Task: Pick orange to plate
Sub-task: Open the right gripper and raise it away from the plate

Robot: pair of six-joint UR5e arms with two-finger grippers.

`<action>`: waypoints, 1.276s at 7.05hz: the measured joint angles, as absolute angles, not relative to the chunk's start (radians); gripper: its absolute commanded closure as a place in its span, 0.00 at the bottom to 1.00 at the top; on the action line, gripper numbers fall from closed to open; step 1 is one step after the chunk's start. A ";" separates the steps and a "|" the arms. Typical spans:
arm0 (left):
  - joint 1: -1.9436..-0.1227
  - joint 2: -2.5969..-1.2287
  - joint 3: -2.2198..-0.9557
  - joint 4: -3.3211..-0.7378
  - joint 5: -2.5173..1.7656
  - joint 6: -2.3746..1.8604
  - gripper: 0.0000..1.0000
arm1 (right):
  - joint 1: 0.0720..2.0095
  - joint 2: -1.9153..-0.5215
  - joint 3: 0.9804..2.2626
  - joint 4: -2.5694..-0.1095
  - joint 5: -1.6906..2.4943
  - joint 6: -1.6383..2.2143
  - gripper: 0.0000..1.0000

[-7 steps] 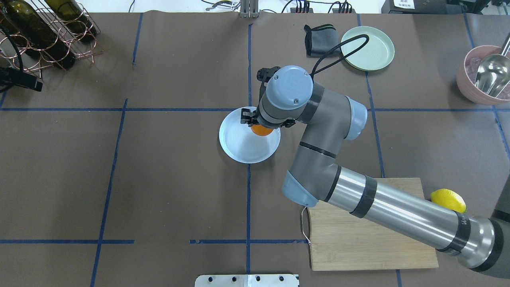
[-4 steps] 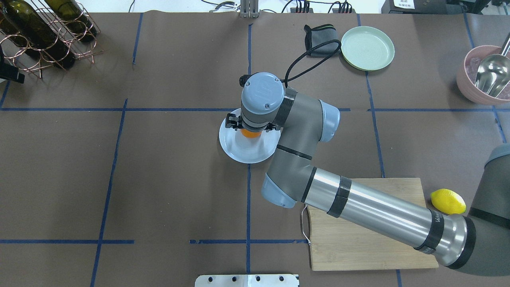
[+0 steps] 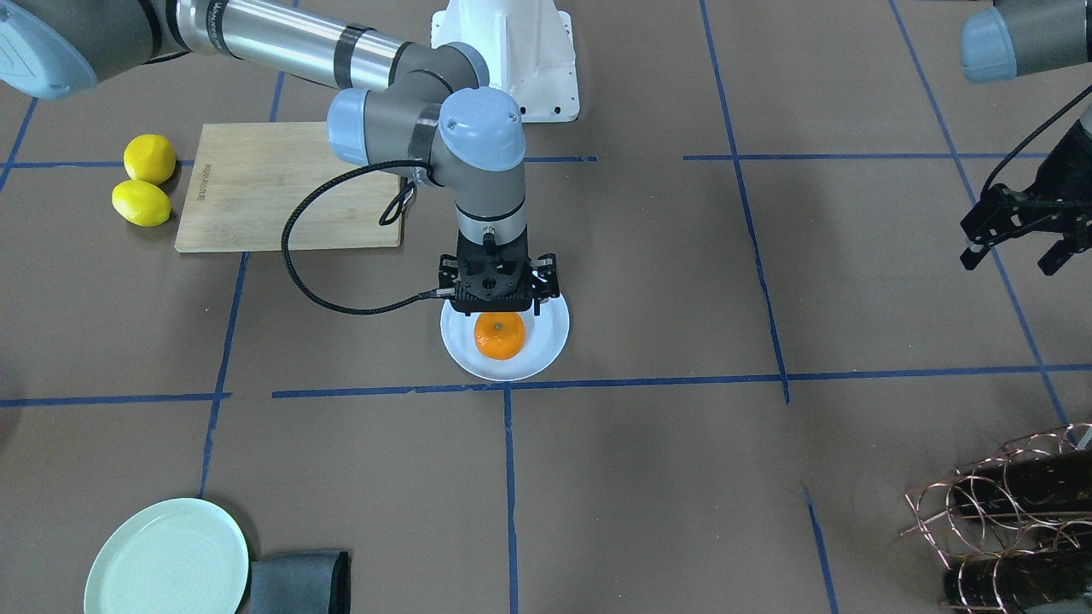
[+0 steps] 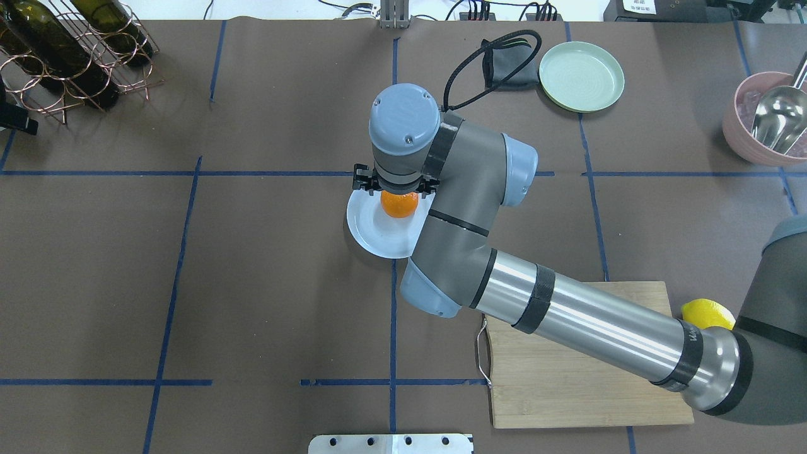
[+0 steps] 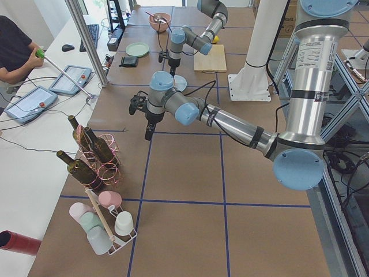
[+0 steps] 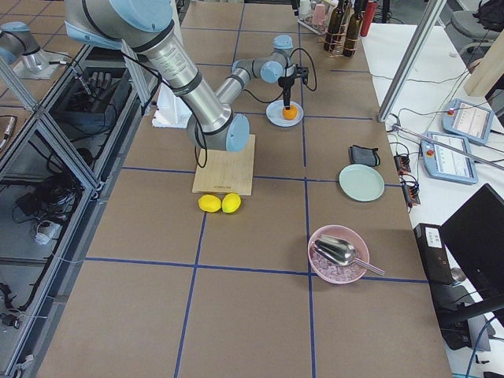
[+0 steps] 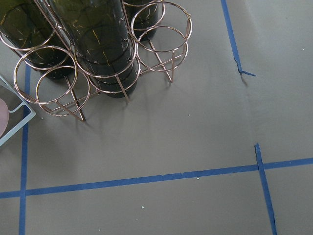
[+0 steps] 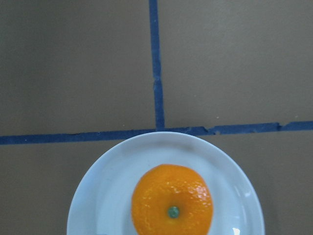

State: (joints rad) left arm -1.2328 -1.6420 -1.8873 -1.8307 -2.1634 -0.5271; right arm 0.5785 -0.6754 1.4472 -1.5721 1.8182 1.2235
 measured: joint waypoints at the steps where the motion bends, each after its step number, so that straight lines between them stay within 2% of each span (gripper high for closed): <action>1: -1.254 -1.641 -1.878 -1.826 -2.164 -0.464 0.00 | 0.617 -0.696 1.552 -1.680 1.857 1.180 0.00; 3: -1.328 -1.612 -1.857 -1.772 -2.163 -0.218 0.00 | 0.714 -0.836 1.817 -1.840 1.924 1.041 0.00; 5: -1.441 -1.602 -1.789 -1.711 -2.170 0.028 0.00 | 0.851 -1.026 1.990 -1.883 2.007 0.842 0.00; 9: -1.527 -1.568 -1.751 -1.549 -2.316 0.127 0.00 | 1.217 -1.340 2.026 -1.886 2.214 0.283 0.00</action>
State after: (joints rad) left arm -1.5274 -1.5677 -1.7515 -1.5485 -2.3157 0.1273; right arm 1.2169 -1.3403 2.0261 -1.8860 2.2142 0.2835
